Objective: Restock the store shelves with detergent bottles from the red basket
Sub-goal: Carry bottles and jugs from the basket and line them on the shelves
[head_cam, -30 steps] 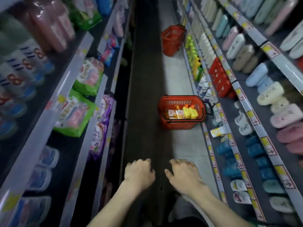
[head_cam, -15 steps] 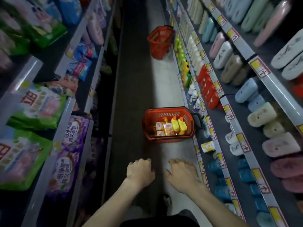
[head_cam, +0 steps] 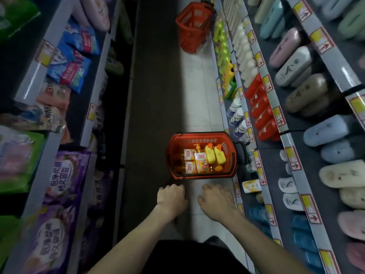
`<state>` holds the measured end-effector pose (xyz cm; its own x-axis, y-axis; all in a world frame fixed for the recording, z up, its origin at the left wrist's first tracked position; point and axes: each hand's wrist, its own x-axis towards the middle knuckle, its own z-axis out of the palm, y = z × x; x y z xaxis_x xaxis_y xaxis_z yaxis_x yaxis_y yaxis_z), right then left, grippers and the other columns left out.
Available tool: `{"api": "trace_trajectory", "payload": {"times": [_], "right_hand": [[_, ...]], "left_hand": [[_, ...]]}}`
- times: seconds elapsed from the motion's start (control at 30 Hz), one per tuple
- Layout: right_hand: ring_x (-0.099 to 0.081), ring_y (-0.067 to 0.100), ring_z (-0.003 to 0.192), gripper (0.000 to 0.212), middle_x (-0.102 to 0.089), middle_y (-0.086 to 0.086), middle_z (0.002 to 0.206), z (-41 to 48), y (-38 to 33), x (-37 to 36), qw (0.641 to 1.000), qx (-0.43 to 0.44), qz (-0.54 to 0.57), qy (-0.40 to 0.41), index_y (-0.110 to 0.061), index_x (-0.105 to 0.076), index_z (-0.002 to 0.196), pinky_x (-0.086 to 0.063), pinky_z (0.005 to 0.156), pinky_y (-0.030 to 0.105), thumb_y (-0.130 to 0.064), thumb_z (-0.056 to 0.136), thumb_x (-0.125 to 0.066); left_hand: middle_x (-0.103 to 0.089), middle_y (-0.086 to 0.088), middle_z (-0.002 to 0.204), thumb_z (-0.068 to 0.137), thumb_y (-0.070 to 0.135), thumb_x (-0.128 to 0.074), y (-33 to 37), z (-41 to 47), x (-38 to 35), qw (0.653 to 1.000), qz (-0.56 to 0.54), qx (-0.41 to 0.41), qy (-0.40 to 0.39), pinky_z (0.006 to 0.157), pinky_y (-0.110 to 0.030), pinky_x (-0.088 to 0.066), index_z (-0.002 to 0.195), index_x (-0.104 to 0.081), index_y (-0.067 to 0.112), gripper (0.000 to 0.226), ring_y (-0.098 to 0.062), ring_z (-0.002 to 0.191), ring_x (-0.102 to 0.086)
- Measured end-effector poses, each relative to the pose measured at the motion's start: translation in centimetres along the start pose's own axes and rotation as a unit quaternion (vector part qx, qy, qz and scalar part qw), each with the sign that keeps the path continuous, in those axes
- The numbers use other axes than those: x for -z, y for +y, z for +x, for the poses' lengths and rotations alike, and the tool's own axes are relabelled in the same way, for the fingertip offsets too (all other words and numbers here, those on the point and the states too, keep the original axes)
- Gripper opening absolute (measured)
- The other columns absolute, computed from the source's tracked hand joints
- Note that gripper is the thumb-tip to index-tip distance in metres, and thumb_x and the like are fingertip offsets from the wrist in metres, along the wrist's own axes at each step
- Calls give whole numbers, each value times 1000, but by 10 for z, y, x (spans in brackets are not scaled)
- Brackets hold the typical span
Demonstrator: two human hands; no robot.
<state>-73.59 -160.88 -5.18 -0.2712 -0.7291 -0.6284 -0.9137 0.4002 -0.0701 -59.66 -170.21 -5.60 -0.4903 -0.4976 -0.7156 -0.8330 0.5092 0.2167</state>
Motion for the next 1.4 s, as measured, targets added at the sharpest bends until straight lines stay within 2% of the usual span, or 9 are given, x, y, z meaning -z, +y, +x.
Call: {"api": "trace_trajectory", "payload": {"times": [0.1, 0.3, 0.47, 0.63, 0.83, 1.03, 1.23, 1.4], "right_hand": [[-59, 32, 126, 49, -65, 11, 136, 31, -2, 13, 999, -16, 1, -32, -14, -55, 138, -44, 102, 40, -48, 106, -42], [-57, 30, 130, 48, -64, 9, 139, 83, 8, 38, 999, -27, -4, -37, -14, -57, 138, -42, 105, 37, -45, 105, -44], [-54, 31, 132, 48, -61, 11, 141, 118, 34, 45, 997, -43, 4, -61, -13, -55, 139, -41, 107, 42, -44, 104, -44], [-52, 32, 134, 50, -60, 10, 144, 148, 78, 38, 994, -63, 22, -82, -12, -53, 142, -40, 108, 44, -44, 105, -43], [-53, 32, 133, 49, -60, 10, 141, 176, 130, 24, 990, -41, 43, -131, -13, -53, 141, -41, 108, 45, -42, 102, -44], [-52, 31, 135, 48, -59, 10, 145, 227, 156, 11, 989, -29, 56, -131, -12, -54, 142, -41, 108, 45, -39, 103, -46], [-57, 31, 130, 46, -64, 11, 137, 302, 169, -16, 987, -51, 78, -129, -12, -57, 136, -44, 109, 42, -40, 102, -48], [-55, 32, 130, 46, -62, 12, 136, 362, 165, -55, 982, -75, 111, -133, -12, -53, 139, -44, 106, 43, -38, 101, -50]], "left_hand": [[-68, -10, 131, 102, 35, -51, -12, 30, 25, 1000, -6, 0, -15, 106, -47, -46, 134, -60, 17, 38, -32, 123, -64], [-66, -11, 136, 101, 37, -51, -19, 89, 59, 999, 29, -14, -22, 107, -47, -44, 137, -59, 18, 41, -34, 128, -61], [-65, -11, 136, 101, 34, -47, 3, 129, 70, 997, 53, -38, -45, 106, -47, -43, 137, -59, 18, 41, -34, 127, -60], [-68, -11, 134, 101, 36, -48, 36, 172, 71, 995, 74, -26, -64, 106, -45, -43, 130, -62, 16, 39, -36, 125, -63], [-67, -11, 134, 103, 32, -47, 78, 221, 66, 990, 82, 6, -112, 107, -45, -44, 132, -62, 16, 37, -34, 125, -62], [-66, -7, 135, 98, 30, -61, 98, 277, 65, 987, 100, 21, -128, 108, -41, -43, 134, -62, 18, 38, -29, 127, -61], [-67, -7, 132, 103, 34, -49, 79, 342, 44, 988, 102, 26, -110, 105, -45, -44, 135, -60, 20, 37, -30, 123, -62], [-69, -5, 127, 101, 41, -49, 51, 411, 3, 987, 82, 35, -133, 99, -46, -47, 131, -60, 24, 37, -30, 116, -65]]}}
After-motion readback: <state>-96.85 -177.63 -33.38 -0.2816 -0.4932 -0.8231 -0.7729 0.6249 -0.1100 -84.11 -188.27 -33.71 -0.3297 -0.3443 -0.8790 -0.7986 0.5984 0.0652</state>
